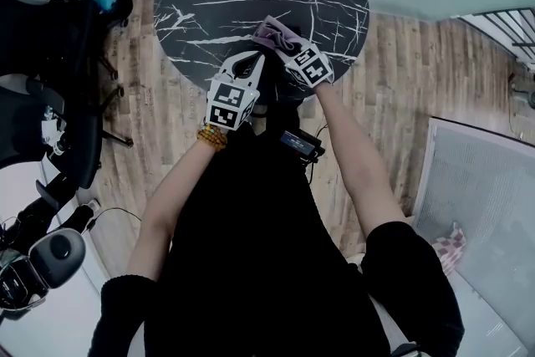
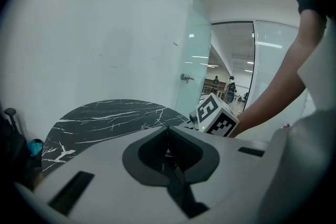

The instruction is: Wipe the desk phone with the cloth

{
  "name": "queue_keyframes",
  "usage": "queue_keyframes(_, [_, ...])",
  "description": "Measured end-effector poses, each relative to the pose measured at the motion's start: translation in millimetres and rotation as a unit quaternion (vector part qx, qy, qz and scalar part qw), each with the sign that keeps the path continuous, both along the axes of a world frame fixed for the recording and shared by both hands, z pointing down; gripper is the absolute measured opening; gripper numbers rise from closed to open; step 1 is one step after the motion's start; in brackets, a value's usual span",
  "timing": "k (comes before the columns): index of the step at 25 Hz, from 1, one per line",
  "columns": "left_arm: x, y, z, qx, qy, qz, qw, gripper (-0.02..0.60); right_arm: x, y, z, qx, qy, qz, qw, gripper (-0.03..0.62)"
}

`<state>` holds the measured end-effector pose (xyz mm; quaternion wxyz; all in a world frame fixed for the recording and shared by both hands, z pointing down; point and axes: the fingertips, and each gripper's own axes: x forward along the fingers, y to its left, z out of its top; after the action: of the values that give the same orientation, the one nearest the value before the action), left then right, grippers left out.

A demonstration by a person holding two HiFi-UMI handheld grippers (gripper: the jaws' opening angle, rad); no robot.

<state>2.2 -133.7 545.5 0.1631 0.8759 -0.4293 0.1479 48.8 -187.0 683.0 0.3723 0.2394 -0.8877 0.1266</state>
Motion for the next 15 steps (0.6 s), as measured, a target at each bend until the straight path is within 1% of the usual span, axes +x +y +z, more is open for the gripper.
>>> queue_keyframes(15, [0,3,2,-0.003,-0.002,0.003,1.0000,0.014,0,18,7,-0.014,0.001,0.001,1.000,0.054])
